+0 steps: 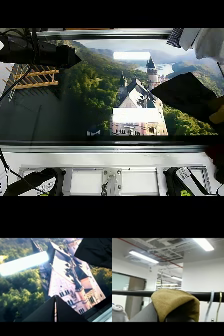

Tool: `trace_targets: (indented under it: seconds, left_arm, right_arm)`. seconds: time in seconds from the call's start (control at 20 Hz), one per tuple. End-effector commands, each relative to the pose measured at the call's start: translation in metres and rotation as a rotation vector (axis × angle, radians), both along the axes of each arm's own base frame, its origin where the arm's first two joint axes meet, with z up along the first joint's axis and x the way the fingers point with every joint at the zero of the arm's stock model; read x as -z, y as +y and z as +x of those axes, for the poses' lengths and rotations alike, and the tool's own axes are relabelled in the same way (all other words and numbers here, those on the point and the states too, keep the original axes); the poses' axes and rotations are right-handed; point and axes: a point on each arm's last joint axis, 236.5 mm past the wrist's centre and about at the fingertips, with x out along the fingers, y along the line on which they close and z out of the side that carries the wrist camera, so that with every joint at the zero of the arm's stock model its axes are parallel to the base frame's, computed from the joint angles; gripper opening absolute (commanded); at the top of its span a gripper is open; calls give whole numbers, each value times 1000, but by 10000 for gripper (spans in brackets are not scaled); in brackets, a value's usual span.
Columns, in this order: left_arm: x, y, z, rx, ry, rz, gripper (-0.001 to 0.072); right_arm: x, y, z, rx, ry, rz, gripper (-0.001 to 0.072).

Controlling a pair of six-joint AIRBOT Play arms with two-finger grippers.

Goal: Fold the clothes and pants, and hang the long-sleeved shirts on hangers.

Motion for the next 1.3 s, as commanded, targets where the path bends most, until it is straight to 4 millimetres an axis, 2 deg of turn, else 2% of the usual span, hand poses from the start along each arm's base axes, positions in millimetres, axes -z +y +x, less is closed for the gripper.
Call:
trace_targets:
  seconds: [0.0,0.85,1.25]
  left_arm:
    - [1,0,0,1,0,3,10]
    - [3,4,2,-8,5,4,11]
    - [48,4,-1,-9,115,26,10]
  right_arm:
    - [-7,-11,-19,67,-14,8,5]
    - [-4,-17,-23,73,-31,42,5]
    - [18,-46,-42,178,-42,185,6]
